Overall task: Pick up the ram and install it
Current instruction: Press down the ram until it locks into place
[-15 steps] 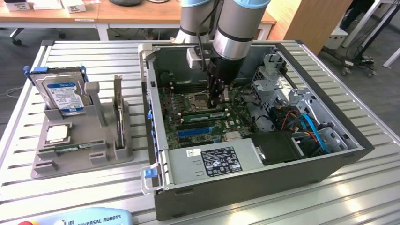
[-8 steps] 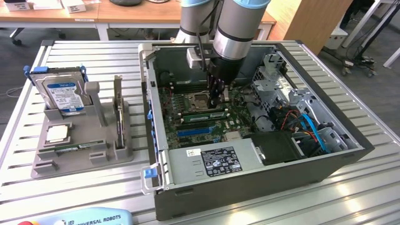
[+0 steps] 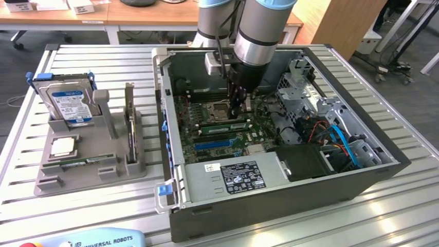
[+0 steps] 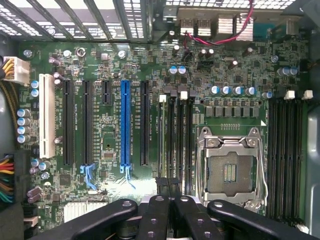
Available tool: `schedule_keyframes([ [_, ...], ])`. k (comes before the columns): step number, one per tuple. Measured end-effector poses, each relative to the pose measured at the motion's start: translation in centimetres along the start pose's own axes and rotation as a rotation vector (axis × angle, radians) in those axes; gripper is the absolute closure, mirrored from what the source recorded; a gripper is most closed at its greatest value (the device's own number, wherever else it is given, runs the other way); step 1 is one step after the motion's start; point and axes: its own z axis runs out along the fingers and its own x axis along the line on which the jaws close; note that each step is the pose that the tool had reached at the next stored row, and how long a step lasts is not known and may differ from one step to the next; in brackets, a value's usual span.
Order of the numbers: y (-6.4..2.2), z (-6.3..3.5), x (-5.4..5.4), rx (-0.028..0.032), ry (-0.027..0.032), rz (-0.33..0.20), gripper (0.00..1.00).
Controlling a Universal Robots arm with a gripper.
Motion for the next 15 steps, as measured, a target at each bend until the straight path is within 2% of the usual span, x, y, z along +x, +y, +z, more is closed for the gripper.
schedule_keyframes([
  [15, 0.00, 0.03, 0.01, 0.0072, -0.0096, 0.253, 0.90],
])
